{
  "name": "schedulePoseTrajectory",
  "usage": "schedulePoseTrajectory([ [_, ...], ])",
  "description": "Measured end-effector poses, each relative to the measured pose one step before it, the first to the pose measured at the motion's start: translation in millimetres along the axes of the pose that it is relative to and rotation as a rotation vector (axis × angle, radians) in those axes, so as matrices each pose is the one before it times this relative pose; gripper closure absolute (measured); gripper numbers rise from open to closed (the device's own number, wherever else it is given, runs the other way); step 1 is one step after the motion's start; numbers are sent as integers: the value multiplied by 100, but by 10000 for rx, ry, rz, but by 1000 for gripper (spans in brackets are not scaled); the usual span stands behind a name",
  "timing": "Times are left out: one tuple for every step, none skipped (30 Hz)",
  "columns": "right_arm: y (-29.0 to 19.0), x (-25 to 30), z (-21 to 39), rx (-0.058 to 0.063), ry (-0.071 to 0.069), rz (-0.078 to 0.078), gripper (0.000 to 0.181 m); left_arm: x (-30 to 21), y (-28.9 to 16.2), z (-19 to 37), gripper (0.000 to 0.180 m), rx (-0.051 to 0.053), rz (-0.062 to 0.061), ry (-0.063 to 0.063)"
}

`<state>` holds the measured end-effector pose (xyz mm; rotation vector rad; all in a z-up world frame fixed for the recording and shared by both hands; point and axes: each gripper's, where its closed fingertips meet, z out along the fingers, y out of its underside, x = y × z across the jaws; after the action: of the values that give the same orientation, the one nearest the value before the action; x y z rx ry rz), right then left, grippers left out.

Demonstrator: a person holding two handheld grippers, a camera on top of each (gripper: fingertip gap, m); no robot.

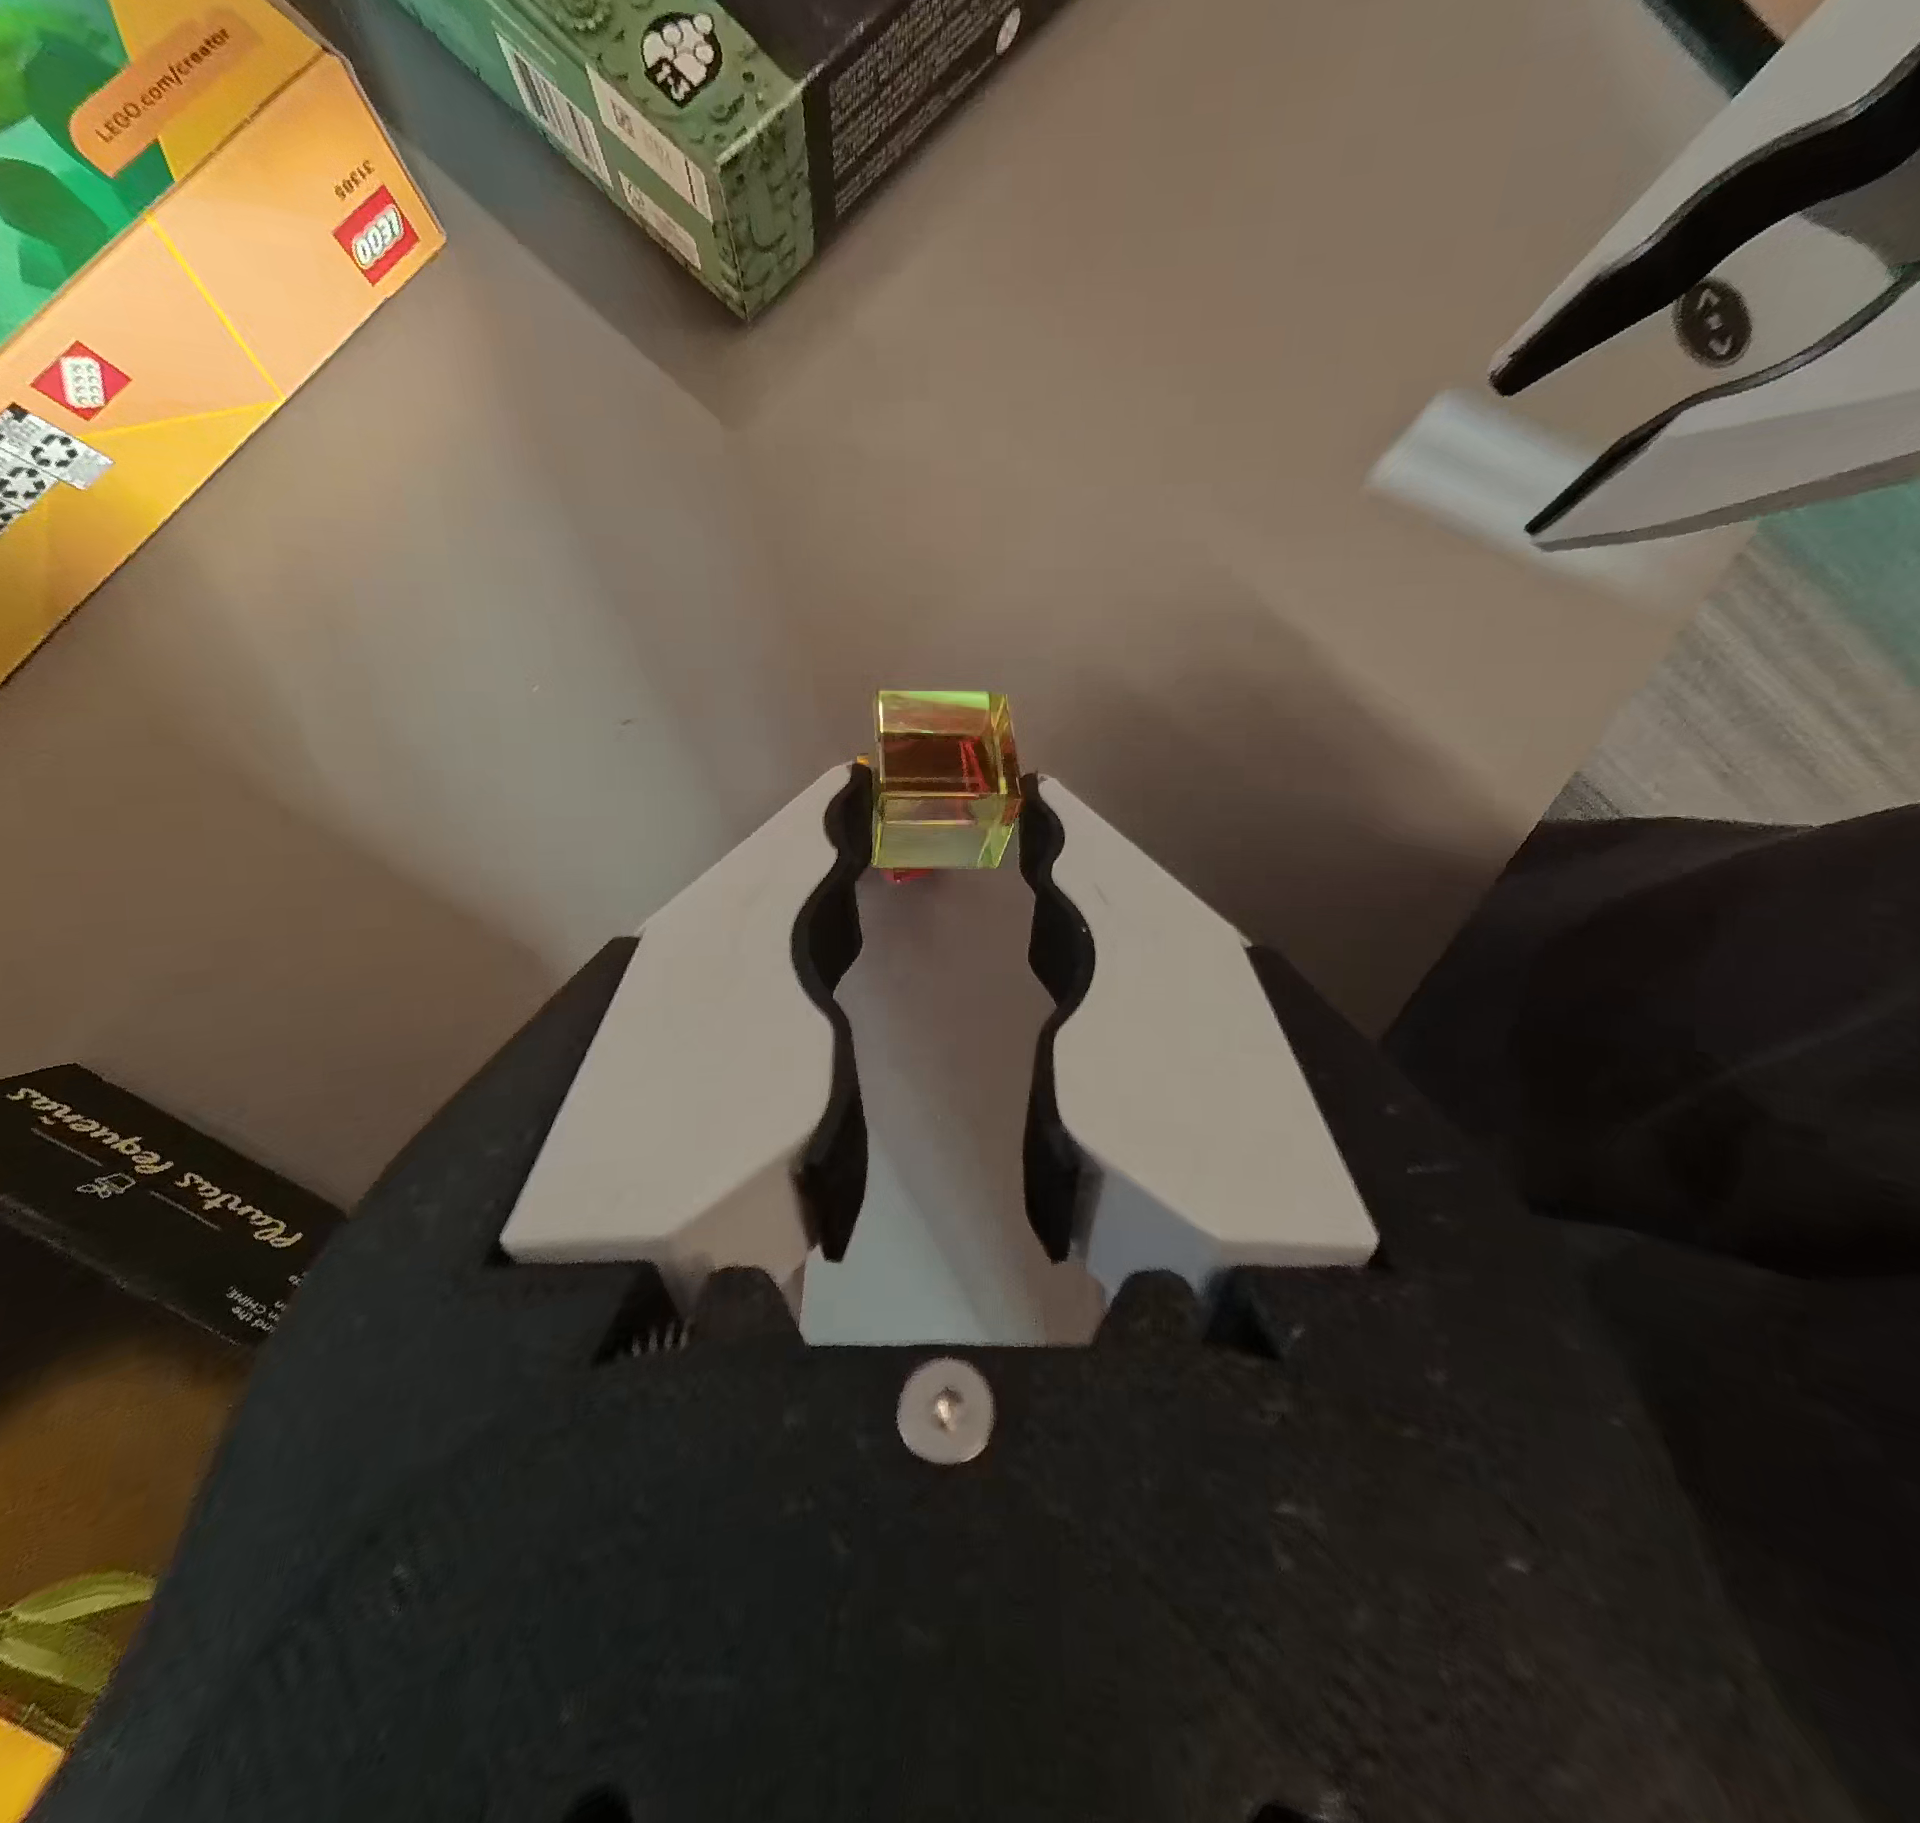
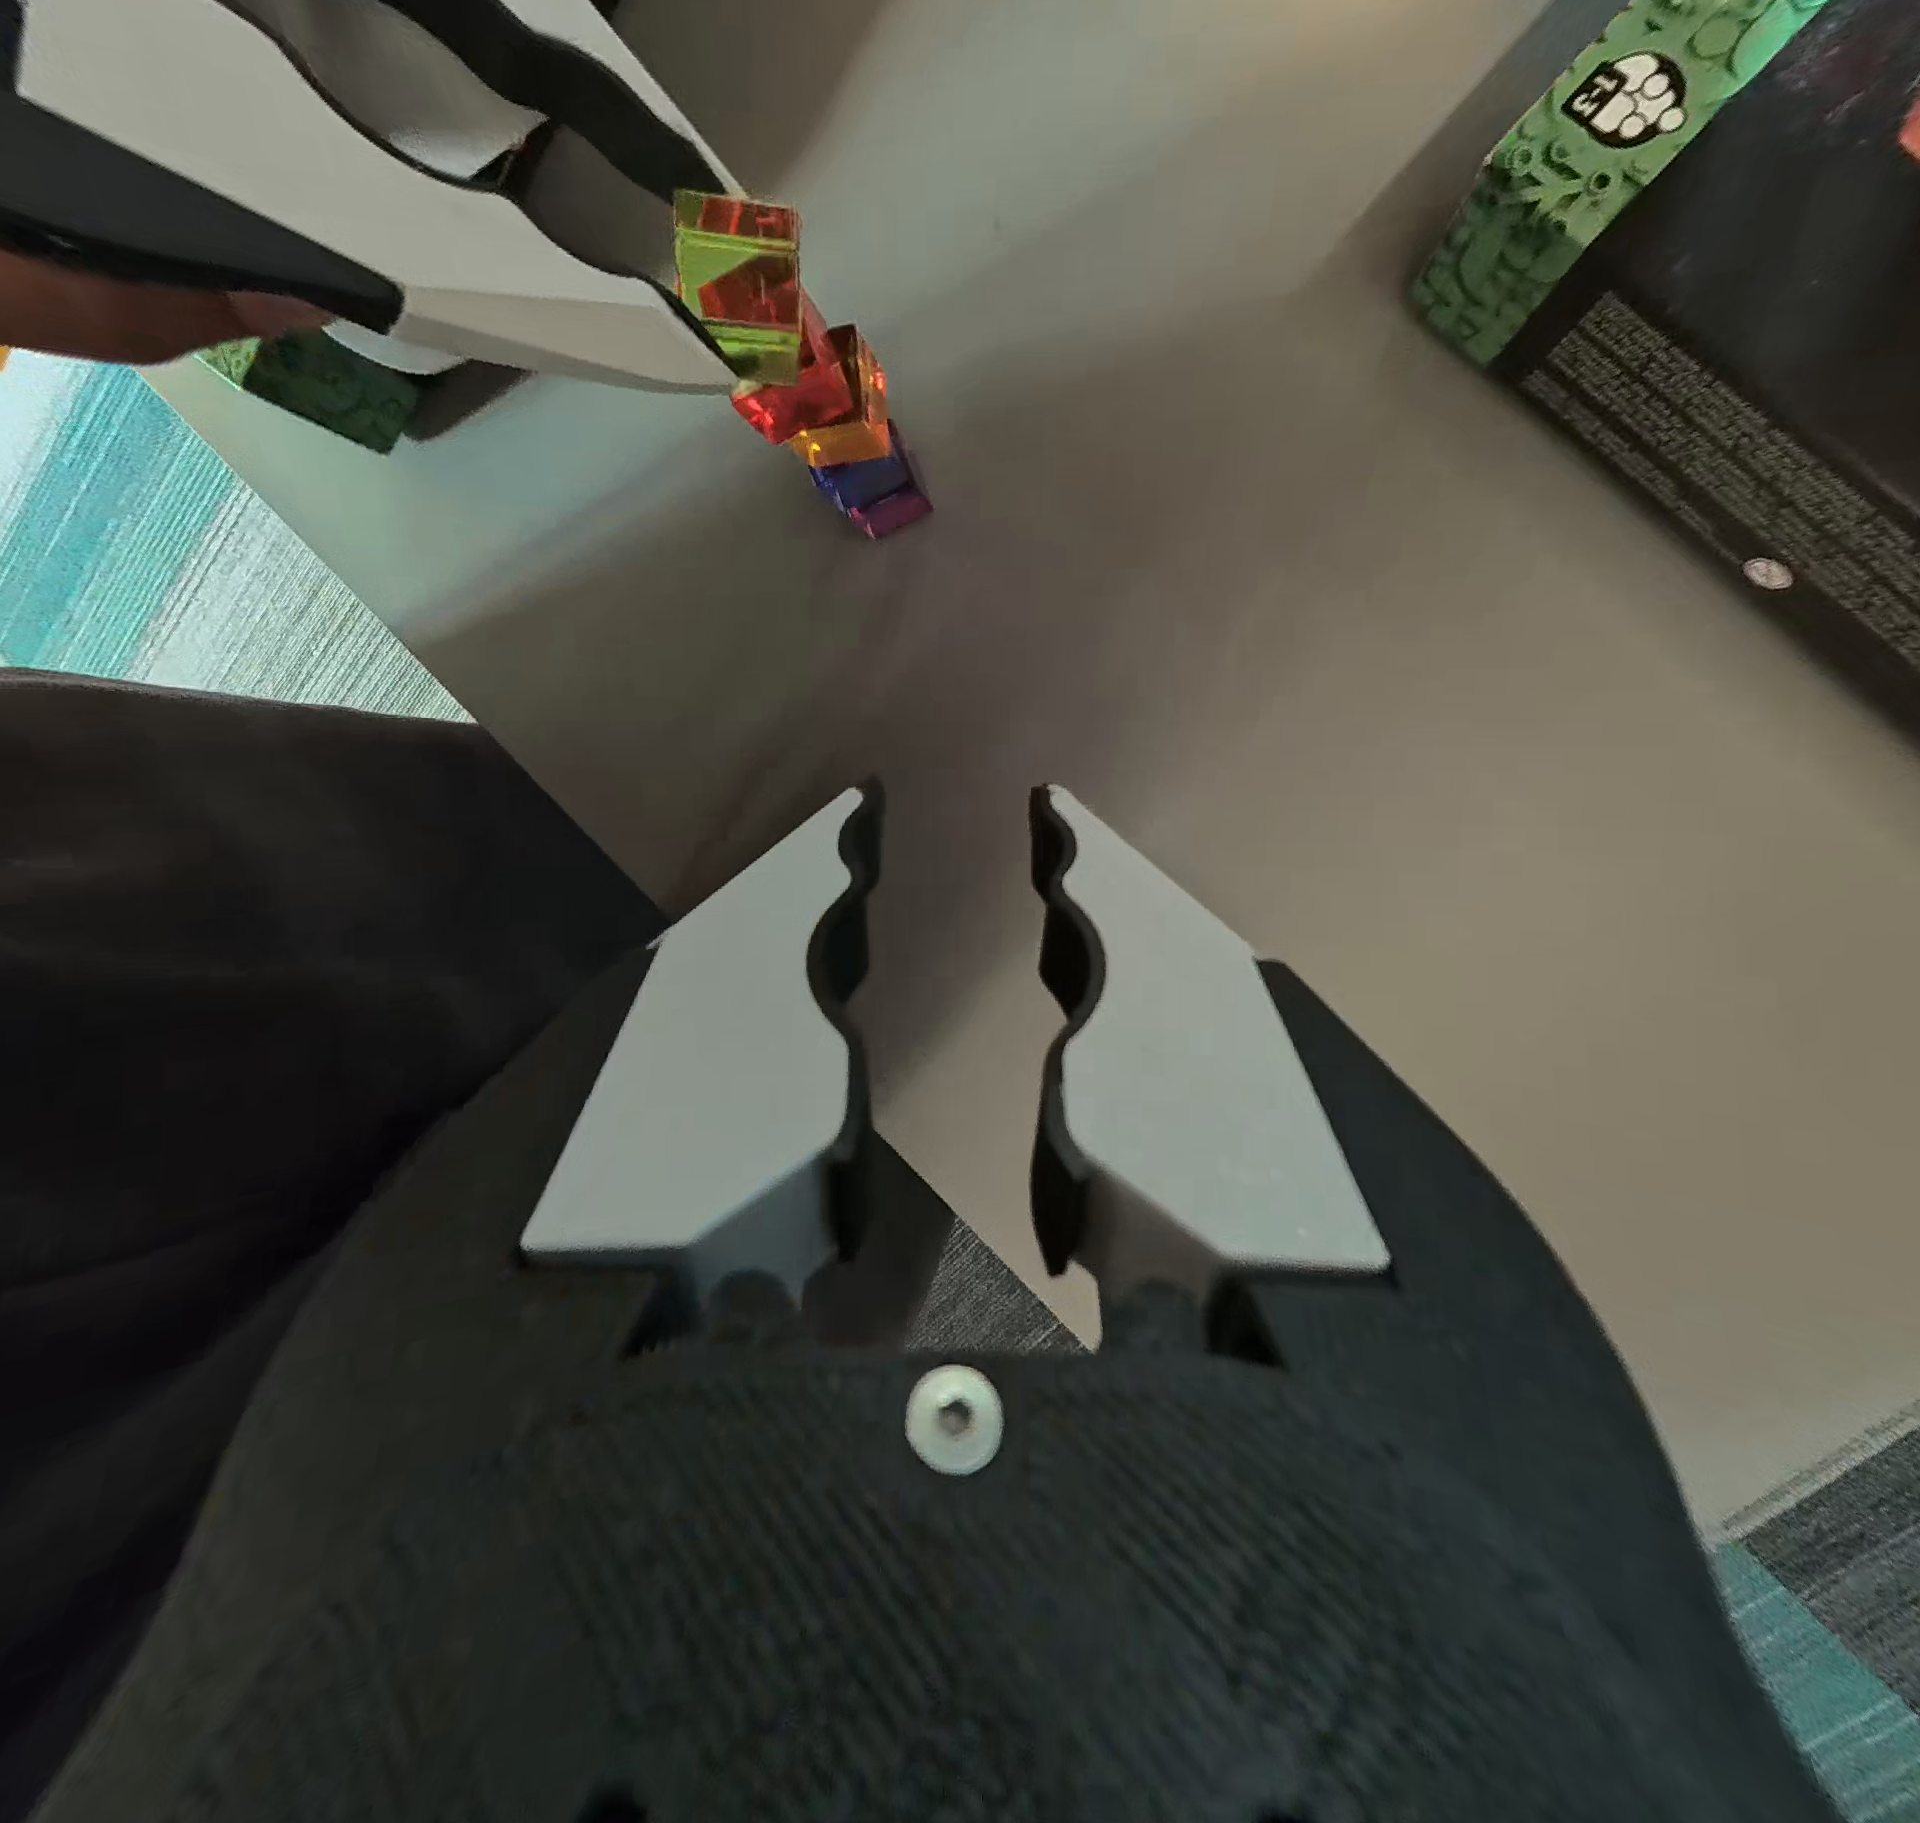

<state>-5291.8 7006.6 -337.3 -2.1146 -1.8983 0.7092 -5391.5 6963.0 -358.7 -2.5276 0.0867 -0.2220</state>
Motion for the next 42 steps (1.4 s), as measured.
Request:
schedulePoseTrajectory([
  [137, -2, 92, -26, -77, -29, 154, -43, 61, 109, 155, -12, -29, -45],
  [107, 4, 78, -25, -68, -45, 153, -52, 49, 60, 155, -2, -60, -45],
  [60, 16, 61, -16, -52, -56, 153, -79, 125, 35, 155, -49, -78, -37],
  [15, 4, 32, -6, -45, -55, 152, -44, 34, -38, 155, 17, -71, -22],
  [-27, -29, 43, -4, -59, -42, 152, -18, -84, -130, 155, 93, -91, 7],
  [-36, -76, 83, -6, -83, -25, 151, 25, -137, -229, 153, 126, -139, 57],
  [-40, -133, 149, -15, -103, -9, 150, 51, -192, -319, 148, 147, -202, 96],
  [-33, -213, 261, -43, -134, -7, 150, 25, -258, -404, 142, 192, -225, 86],
  [25, -323, 405, -89, -173, -29, 151, 18, -267, -513, 140, 212, -203, 96],
  [91, -483, 535, -161, -235, -86, 162, -50, -188, -561, 139, 170, -186, 52],
  [95, -580, 639, -221, -243, -159, 180, -172, -75, -587, 138, 107, -167, -21],
  [-12, -533, 711, -206, -131, -222, 181, -234, -8, -601, 138, 88, -148, -56],
  [-256, -576, 731, -105, -81, -293, 181, -238, 35, -649, 138, 87, -150, -49],
  [-458, -742, 760, -8, -159, -328, 181, -267, 58, -684, 138, 88, -154, -53],
  [-574, -787, 793, 23, -220, -300, 181, -282, 113, -684, 138, 75, -158, -54],
  [-618, -777, 848, 23, -259, -262, 181, -289, 144, -708, 138, 70, -159, -44],
  [-644, -786, 891, 47, -343, -219, 181, -272, 151, -704, 138, 70, -153, -35],
  [-707, -821, 966, 129, -436, -127, 181, -261, 163, -687, 139, 75, -140, -38],
  [-584, -618, 1089, 129, -394, 15, 181, -214, 209, -648, 139, 49, -126, -28],
  [-283, -221, 1141, -5, -227, 124, 181, -88, 227, -590, 139, 31, -81, 13],
  [-59, 289, 1066, -104, 36, 138, 181, 14, 214, -543, 139, 46, -39, 24],
  [-3, 786, 851, -113, 318, 122, 181, 98, 201, -499, 139, 57, -23, 44],
  [-86, 1035, 575, -71, 447, 180, 181, 176, 204, -454, 139, 37, -11, 85],
  [-314, 1086, 261, 60, 439, 319, 181, 199, 229, -418, 139, 18, 25, 84],
  [-657, 1030, -74, 249, 370, 460, 181, 135, 288, -387, 139, 4, 75, 52],
  [-897, 1063, -325, 389, 376, 558, 181, 40, 337, -354, 140, -20, 108, 30],
  [-971, 1236, -467, 448, 464, 596, 181, -36, 370, -317, 140, -43, 111, 26],
  [-904, 1156, -481, 422, 377, 569, 181, -119, 375, -286, 140, -43, 66, 28],
  [-584, 859, -388, 236, 166, 506, 181, -145, 291, -264, 140, -11, -5, 62],
  [-119, 747, -278, -5, 130, 411, 181, -155, 159, -262, 140, 31, -74, 77],
  [159, 707, -266, -83, 163, 263, 181, -180, 21, -245, 140, 70, -112, 76],
  [279, 527, -308, -40, 116, 130, 181, -175, -80, -224, 141, 94, -109, 69],
  [375, 408, -349, -16, 97, 67, 181, -174, -149, -187, 141, 90, -87, 49],
  [506, 321, -386, -24, 84, 64, 181, -160, -183, -127, 141, 75, -70, 35],
  [593, 171, -371, -23, 16, 113, 181, -103, -163, -58, 141, 53, -66, 34],
  [653, 43, -350, -15, -50, 160, 181, -49, -145, 30, 141, 41, -67, 41],
  [700, -18, -309, -19, -68, 151, 181, 30, -104, 106, 141, 29, -72, 53],
  [710, -25, -253, -35, -48, 79, 181, 102, -70, 194, 141, 4, -74, 67],
  [708, -19, -206, -66, -12, -42, 181, 149, -19, 254, 141, -29, -71, 71],
  [656, -10, -154, -108, 29, -186, 181, 192, 12, 317, 141, -50, -65, 65],
  [568, -37, -98, -145, 50, -336, 181, 232, 14, 334, 141, -55, -64, 60],
  [418, -85, -69, -151, 59, -478, 181, 248, 31, 367, 141, -66, -60, 44],
])
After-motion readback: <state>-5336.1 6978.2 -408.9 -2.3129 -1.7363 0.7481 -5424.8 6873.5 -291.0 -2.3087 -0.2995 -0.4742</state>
